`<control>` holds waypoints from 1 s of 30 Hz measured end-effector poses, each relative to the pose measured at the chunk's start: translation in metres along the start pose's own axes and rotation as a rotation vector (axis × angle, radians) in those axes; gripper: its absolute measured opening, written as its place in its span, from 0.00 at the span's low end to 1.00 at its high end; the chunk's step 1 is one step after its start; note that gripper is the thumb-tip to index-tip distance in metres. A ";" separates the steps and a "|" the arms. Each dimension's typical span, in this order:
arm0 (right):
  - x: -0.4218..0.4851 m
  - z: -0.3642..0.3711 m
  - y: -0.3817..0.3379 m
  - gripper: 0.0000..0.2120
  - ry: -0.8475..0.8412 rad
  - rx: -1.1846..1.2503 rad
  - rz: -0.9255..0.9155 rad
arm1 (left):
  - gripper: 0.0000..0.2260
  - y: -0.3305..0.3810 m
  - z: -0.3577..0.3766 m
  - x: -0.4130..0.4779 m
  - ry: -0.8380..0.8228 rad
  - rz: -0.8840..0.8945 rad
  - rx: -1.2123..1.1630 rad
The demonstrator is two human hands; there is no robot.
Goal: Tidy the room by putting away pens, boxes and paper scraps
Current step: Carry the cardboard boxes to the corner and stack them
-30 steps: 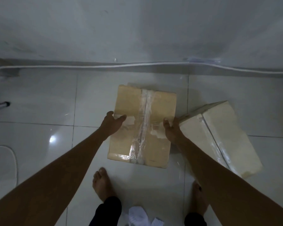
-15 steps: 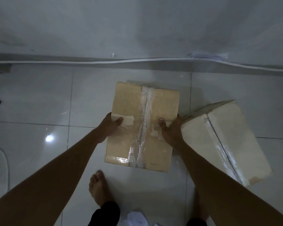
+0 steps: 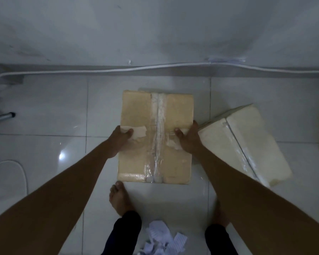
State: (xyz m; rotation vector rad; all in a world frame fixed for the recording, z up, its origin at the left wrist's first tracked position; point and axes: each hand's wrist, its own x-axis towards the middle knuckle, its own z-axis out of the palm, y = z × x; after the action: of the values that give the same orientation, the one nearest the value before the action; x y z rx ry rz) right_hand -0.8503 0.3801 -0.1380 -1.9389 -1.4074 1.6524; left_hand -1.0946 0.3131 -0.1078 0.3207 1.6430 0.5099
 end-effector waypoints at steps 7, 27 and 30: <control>-0.039 -0.026 -0.030 0.30 0.019 -0.003 -0.013 | 0.20 0.019 0.002 -0.050 -0.012 0.005 0.025; -0.200 -0.157 -0.125 0.33 0.101 -0.071 0.009 | 0.25 0.097 0.056 -0.236 0.013 -0.118 0.055; -0.228 -0.180 -0.148 0.33 0.118 -0.065 0.011 | 0.28 0.117 0.063 -0.274 0.017 -0.095 0.046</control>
State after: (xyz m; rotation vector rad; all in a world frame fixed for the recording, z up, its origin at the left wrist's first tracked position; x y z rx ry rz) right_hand -0.7486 0.3519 0.1706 -2.0470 -1.4242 1.4871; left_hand -1.0043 0.2890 0.1819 0.2713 1.6801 0.4054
